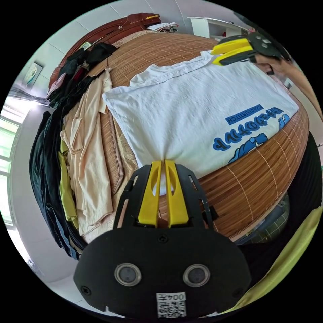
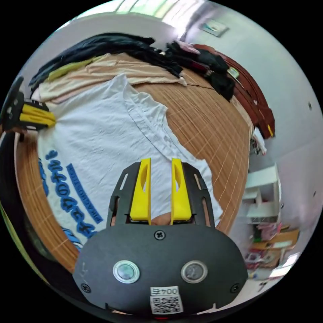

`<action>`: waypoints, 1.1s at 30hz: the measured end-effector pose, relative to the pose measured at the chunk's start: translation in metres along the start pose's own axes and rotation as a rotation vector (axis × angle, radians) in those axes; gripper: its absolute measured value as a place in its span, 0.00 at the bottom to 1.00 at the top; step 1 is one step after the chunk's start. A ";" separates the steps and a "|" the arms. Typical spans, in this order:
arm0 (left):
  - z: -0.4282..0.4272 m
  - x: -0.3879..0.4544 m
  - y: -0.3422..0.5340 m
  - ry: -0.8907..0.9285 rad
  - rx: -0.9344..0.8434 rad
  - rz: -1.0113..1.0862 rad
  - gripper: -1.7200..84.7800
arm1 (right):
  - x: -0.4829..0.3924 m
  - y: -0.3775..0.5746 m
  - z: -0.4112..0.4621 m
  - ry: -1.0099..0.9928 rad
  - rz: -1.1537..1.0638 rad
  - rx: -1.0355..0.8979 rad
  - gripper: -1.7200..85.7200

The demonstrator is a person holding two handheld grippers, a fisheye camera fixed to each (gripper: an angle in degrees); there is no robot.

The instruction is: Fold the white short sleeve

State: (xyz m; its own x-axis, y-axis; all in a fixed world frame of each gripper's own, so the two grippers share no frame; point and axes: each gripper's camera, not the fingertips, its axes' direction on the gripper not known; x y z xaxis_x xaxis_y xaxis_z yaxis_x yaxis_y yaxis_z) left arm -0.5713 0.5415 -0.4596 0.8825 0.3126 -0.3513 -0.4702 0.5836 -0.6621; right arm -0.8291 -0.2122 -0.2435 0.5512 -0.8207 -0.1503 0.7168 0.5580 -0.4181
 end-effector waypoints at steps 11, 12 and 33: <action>0.023 -0.022 0.032 0.075 0.022 -0.048 0.05 | 0.014 -0.113 0.048 0.180 -0.446 -0.135 0.04; 0.024 -0.021 0.034 0.075 0.021 -0.046 0.05 | 0.031 -0.125 0.051 0.160 -0.380 -0.144 0.04; 0.079 -0.072 -0.097 -0.154 0.145 0.176 0.09 | 0.017 0.067 0.019 -0.280 0.433 -0.099 0.09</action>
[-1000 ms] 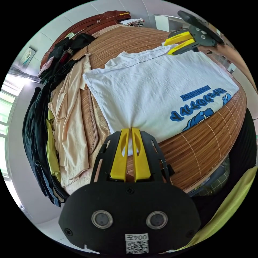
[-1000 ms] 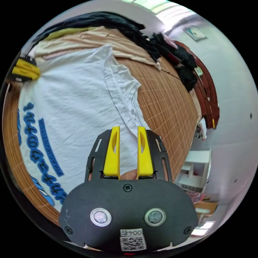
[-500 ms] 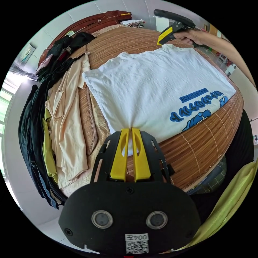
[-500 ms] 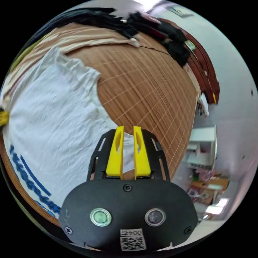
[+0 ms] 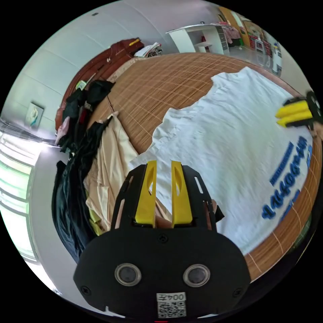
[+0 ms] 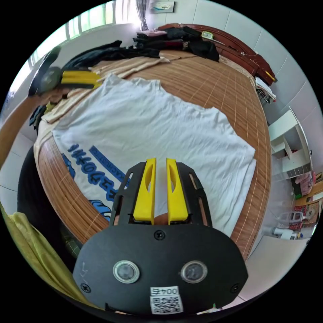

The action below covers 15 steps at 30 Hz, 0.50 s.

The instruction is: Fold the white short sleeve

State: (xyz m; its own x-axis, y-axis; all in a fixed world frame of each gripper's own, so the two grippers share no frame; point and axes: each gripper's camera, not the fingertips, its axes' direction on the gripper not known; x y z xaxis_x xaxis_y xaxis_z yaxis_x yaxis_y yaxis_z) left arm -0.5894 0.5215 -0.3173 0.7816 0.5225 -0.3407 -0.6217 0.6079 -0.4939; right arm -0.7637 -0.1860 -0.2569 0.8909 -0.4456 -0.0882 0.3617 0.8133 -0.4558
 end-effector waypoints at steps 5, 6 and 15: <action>0.055 -0.009 0.001 0.067 -0.095 0.009 0.08 | -0.003 0.012 0.016 0.038 -0.037 -0.033 0.08; 0.054 -0.009 0.002 0.066 -0.094 0.007 0.07 | 0.001 0.017 0.018 0.025 -0.030 -0.030 0.08; 0.022 0.029 0.044 -0.062 0.015 0.092 0.04 | 0.119 0.073 0.008 0.099 0.248 0.119 0.06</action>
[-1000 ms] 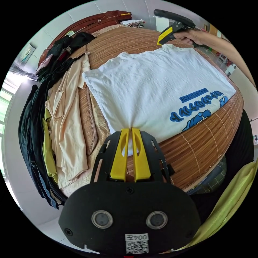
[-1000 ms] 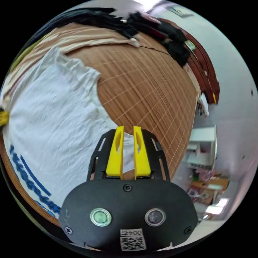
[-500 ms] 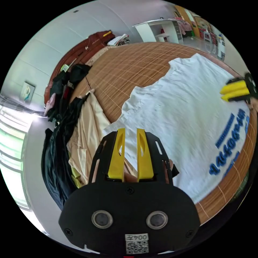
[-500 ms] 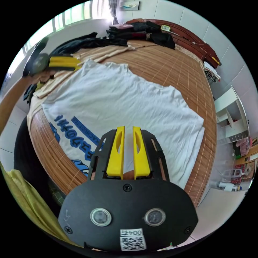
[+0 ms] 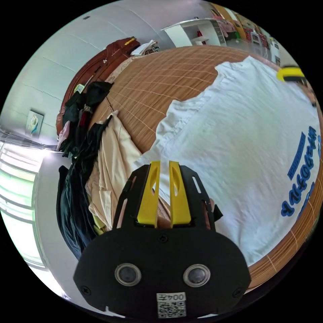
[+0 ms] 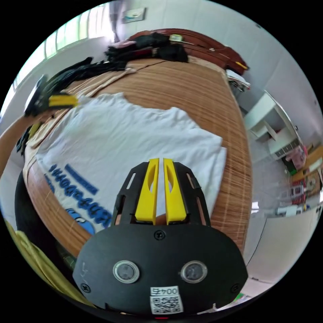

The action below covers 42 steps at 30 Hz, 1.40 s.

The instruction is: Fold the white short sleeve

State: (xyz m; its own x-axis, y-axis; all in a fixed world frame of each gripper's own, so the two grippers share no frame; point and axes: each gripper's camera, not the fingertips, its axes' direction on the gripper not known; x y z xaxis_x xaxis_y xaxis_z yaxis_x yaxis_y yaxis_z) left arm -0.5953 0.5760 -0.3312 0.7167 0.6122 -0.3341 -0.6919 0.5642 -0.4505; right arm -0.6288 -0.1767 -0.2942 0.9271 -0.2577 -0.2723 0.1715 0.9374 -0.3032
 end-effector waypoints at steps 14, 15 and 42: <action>0.039 0.005 -0.025 0.053 -0.033 -0.094 0.03 | 0.120 0.018 0.102 0.126 0.044 -0.072 0.05; 0.039 0.009 -0.029 0.033 -0.034 -0.081 0.03 | 0.134 0.026 0.104 0.086 0.071 -0.060 0.05; -0.133 0.092 0.125 0.026 -0.048 -0.076 0.03 | 0.187 0.296 0.058 -0.247 0.154 -0.046 0.07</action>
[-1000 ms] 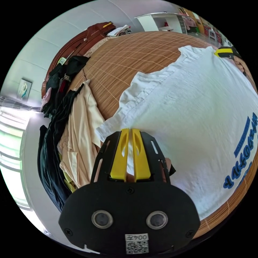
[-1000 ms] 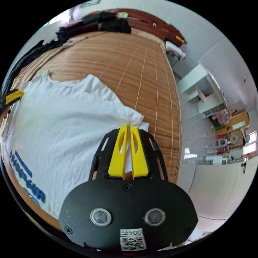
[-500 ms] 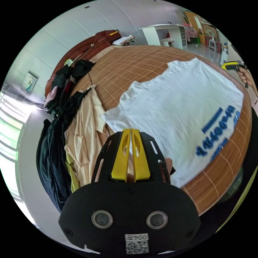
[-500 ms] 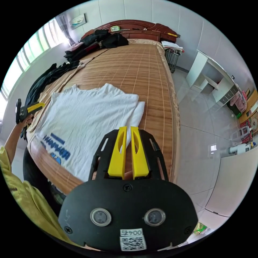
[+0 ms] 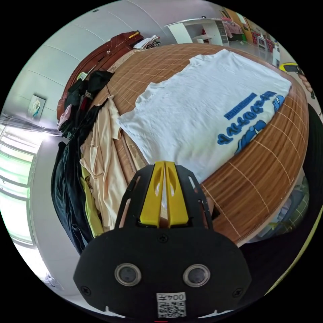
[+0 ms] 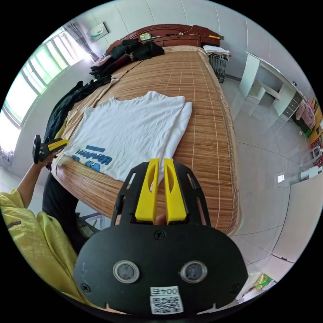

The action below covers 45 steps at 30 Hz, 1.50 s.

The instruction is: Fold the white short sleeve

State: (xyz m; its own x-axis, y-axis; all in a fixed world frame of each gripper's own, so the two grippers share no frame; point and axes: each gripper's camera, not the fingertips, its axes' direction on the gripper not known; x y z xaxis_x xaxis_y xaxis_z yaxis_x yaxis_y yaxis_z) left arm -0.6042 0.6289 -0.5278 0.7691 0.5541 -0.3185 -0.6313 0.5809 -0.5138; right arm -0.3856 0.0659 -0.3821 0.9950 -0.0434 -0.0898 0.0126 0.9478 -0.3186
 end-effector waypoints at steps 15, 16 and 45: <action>-0.073 0.012 0.027 0.009 0.119 -0.062 0.03 | -0.010 0.062 0.045 0.016 -0.113 -0.004 0.09; -0.078 0.015 0.025 0.017 0.134 -0.062 0.03 | -0.008 0.067 0.046 -0.025 -0.088 0.015 0.09; -0.118 0.006 0.021 0.046 0.115 -0.054 0.02 | 0.131 0.187 0.071 -0.462 0.460 0.109 0.11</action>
State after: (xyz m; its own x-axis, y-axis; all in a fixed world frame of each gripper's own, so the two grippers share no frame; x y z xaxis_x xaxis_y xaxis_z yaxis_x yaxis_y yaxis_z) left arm -0.6017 0.5743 -0.6342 0.8043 0.4940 -0.3303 -0.5942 0.6753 -0.4369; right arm -0.2460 0.2596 -0.3863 0.8410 0.4905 0.2285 -0.4380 0.8650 -0.2447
